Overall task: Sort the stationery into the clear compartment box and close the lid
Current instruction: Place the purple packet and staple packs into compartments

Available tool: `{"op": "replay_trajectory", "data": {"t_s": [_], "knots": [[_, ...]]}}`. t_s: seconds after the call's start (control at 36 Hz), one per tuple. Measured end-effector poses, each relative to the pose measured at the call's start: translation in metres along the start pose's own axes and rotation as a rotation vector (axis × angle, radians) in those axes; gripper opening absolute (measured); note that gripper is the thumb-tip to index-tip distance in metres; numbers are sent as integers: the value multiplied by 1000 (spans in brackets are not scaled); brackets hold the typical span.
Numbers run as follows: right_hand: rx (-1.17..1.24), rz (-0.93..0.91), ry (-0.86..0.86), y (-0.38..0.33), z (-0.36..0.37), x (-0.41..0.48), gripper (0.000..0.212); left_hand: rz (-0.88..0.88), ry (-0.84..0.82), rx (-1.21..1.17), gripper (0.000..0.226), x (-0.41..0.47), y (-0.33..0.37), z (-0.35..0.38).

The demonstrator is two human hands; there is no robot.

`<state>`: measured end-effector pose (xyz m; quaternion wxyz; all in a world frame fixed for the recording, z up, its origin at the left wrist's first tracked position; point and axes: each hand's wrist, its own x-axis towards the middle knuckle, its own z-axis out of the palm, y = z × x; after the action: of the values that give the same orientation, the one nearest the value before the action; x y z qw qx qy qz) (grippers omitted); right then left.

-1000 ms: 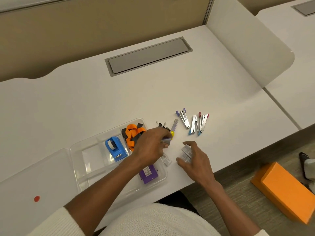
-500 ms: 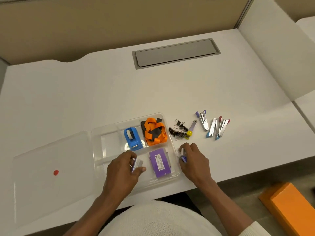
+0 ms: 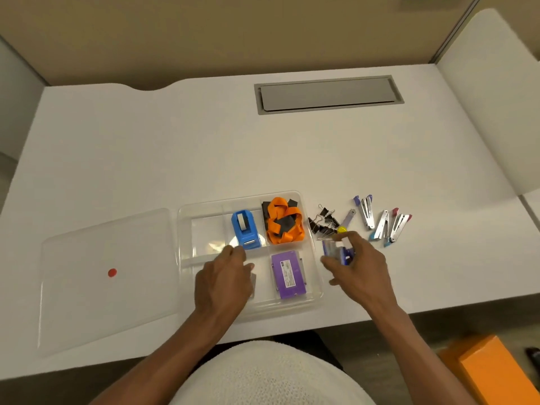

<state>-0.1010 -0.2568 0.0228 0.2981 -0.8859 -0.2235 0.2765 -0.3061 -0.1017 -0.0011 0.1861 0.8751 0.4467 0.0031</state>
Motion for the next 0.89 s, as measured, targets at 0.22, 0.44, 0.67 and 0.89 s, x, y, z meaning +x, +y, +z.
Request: {"op": "replay_trajectory", "data": {"t_s": [0.22,0.44,0.67,0.89], "knots": [[-55,-216,-287,-55,67,-32,46,-132,74,-22,42,10,-40,-11],[-584,-366,-189,-69,127,-42,64,-103,31,28,40,13,-44,-10],[-661,-361,-174,-66,122,-37,60,-87,-39,78,39,14,-37,-16],[-280,-132,150,-43,67,-18,20,11,-40,263,39,23,-14,-22]]}}
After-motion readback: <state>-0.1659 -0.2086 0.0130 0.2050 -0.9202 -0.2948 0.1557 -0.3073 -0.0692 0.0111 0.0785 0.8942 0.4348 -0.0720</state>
